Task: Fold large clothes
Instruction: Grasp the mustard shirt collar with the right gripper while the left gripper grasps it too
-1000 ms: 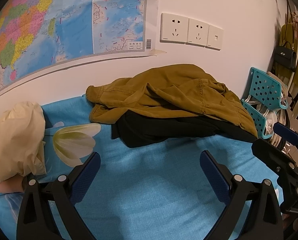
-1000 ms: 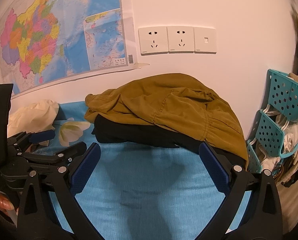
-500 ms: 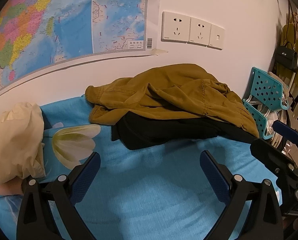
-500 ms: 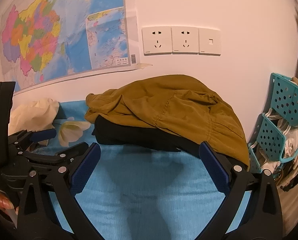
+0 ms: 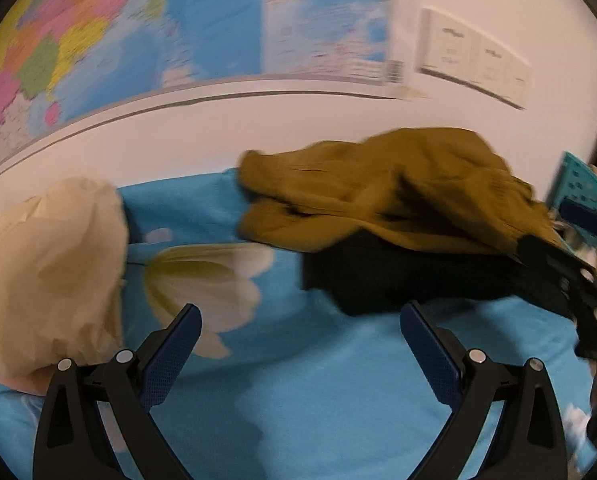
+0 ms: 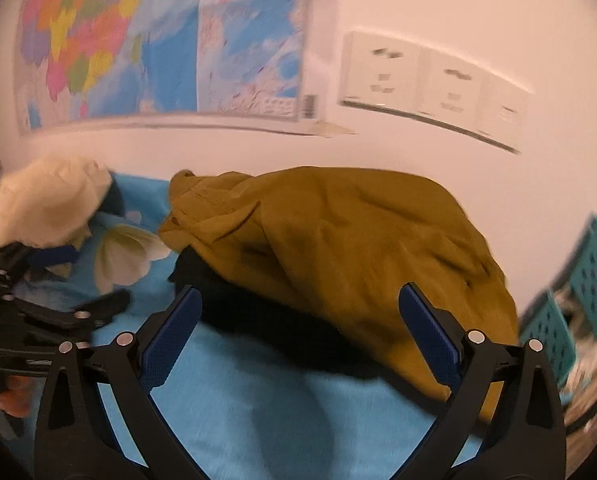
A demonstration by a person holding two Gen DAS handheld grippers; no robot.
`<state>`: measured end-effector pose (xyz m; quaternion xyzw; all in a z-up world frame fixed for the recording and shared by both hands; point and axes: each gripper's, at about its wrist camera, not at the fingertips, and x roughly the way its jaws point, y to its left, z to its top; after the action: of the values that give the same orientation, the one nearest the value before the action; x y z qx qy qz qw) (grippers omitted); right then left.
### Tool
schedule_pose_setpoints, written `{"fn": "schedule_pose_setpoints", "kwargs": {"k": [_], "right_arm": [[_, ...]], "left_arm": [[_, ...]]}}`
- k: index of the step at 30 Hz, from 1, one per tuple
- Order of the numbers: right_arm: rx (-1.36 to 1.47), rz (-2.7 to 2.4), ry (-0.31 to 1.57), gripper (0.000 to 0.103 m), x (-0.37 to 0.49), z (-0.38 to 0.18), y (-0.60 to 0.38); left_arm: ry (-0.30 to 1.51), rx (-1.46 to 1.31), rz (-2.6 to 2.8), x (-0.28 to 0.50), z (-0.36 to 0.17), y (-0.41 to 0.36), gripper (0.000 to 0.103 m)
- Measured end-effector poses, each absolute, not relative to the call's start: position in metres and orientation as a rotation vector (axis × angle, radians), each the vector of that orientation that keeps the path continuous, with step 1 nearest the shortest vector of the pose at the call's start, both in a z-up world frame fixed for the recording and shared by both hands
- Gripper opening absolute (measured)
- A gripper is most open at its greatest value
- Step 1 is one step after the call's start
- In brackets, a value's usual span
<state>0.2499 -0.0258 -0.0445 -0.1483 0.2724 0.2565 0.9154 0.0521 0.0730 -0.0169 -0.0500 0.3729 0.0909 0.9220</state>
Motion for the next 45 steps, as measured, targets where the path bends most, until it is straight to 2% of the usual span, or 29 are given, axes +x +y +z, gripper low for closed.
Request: {"fn": "schedule_pose_setpoints", "kwargs": {"k": [5,7,10,11,12,16,17,19,20,21,27,28,31,32,34,35,36,38,43,45], "right_arm": [[-0.498,0.531,0.586,0.097,0.303,-0.063,0.025],[-0.543,0.529,0.620,0.090,0.320,-0.073,0.039],[-0.574,0.542,0.655,0.061,0.336,-0.081,0.050],[-0.582,0.542,0.648,0.035,0.337,-0.080,0.050],[-0.575,0.579,0.644,0.004,0.336,-0.075,0.048],[-0.405,0.641,0.554,0.004,0.323,-0.029,0.008],[-0.341,0.648,0.531,0.006,0.320,-0.016,-0.005],[-0.306,0.661,0.548,0.029,0.318,-0.006,-0.017],[-0.344,0.673,0.571,0.055,0.319,-0.007,-0.012],[-0.403,0.668,0.570,0.069,0.315,-0.010,-0.003],[-0.694,0.787,0.557,0.088,0.291,-0.043,0.056],[-0.744,0.816,0.575,0.088,0.288,-0.051,0.065],[-0.877,0.776,0.521,0.085,0.287,-0.063,0.085],[-0.876,0.777,0.540,0.079,0.291,-0.067,0.090],[-0.892,0.739,0.565,0.049,0.305,-0.067,0.092],[-0.875,0.740,0.604,0.027,0.312,-0.066,0.090],[-0.847,0.740,0.613,0.012,0.314,-0.061,0.087],[-0.736,0.737,0.549,0.007,0.310,-0.029,0.064],[-0.310,0.749,0.393,0.007,0.302,0.081,-0.035],[-0.232,0.742,0.361,0.007,0.297,0.109,-0.065]], "left_arm": [[0.780,-0.122,0.244,0.061,-0.022,0.099,0.096],[0.795,-0.132,0.256,0.064,-0.028,0.106,0.096],[0.815,-0.132,0.261,0.068,-0.035,0.111,0.096],[0.820,-0.131,0.262,0.069,-0.037,0.111,0.096],[0.825,-0.130,0.263,0.071,-0.038,0.112,0.096],[0.825,-0.115,0.265,0.072,-0.040,0.118,0.096],[0.826,-0.115,0.266,0.073,-0.041,0.119,0.096],[0.830,-0.117,0.270,0.077,-0.042,0.122,0.096],[0.833,-0.116,0.273,0.079,-0.043,0.124,0.096],[0.836,-0.113,0.277,0.081,-0.044,0.124,0.096],[0.849,-0.116,0.292,0.086,-0.050,0.128,0.096],[0.850,-0.119,0.297,0.086,-0.051,0.129,0.096],[0.856,-0.127,0.301,0.089,-0.054,0.131,0.096],[0.855,-0.125,0.302,0.090,-0.054,0.132,0.096],[0.856,-0.121,0.299,0.092,-0.055,0.133,0.096],[0.857,-0.123,0.298,0.092,-0.056,0.133,0.096],[0.860,-0.129,0.290,0.093,-0.056,0.134,0.096],[0.854,-0.126,0.277,0.096,-0.055,0.138,0.096],[0.805,-0.121,0.212,0.106,-0.045,0.140,0.096],[0.776,-0.147,0.153,0.113,-0.038,0.139,0.096]]}}
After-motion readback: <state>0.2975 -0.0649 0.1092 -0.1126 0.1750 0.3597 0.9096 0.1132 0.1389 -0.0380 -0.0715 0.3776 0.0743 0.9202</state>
